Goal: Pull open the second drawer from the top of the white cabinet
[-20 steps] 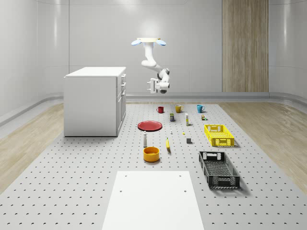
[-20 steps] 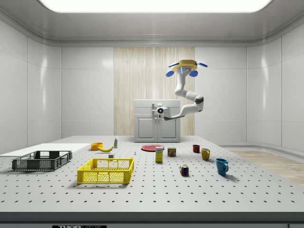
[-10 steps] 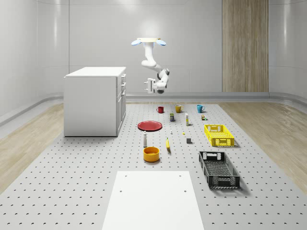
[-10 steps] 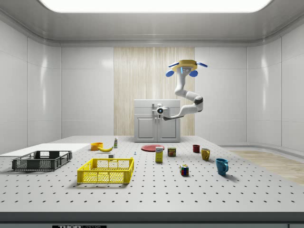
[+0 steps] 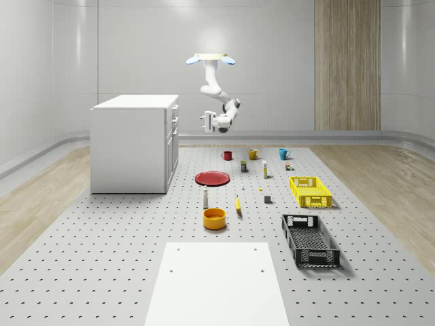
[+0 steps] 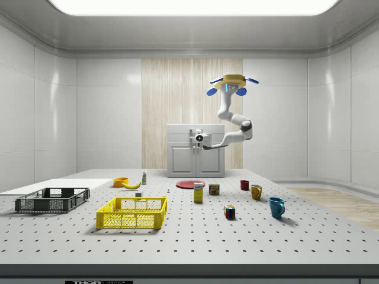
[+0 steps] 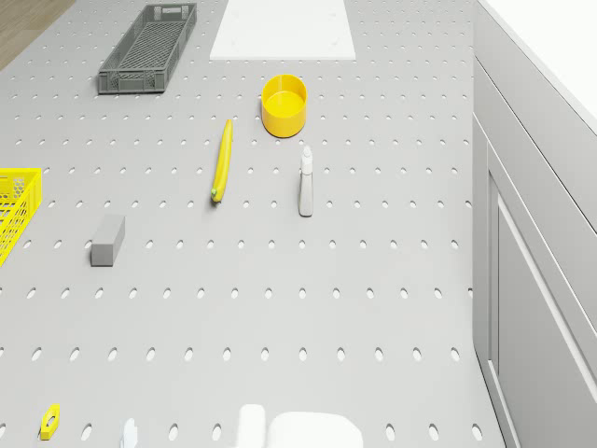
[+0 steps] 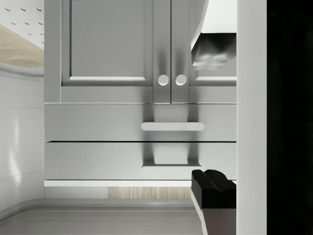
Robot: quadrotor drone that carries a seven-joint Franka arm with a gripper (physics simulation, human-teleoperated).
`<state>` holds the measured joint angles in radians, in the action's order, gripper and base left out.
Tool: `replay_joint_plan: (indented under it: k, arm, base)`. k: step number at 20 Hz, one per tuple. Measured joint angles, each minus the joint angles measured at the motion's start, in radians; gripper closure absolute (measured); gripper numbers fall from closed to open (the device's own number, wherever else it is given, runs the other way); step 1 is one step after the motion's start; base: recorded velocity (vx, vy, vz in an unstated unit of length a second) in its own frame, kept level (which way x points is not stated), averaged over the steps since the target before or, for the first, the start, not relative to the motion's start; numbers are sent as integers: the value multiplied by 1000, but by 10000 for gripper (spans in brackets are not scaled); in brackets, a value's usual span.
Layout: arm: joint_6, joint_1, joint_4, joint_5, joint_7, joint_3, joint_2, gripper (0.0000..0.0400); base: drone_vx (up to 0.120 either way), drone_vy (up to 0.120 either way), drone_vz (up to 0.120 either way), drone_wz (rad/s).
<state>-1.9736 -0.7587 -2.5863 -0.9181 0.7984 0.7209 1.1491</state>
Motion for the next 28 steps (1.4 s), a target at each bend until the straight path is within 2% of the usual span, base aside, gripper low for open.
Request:
replay_joint_plan:
  k: [12, 22, 28]
  arm:
    - [-118, -55, -35, -131, -53, -105, -51, 100]
    - [-208, -108, -36, -266, -116, -195, -122, 100]
    - [-247, -131, -25, -348, -157, -246, -174, 100]
  base:
    - [0, 0, 0, 0]
    - [0, 0, 0, 0]
    - [0, 0, 0, 0]
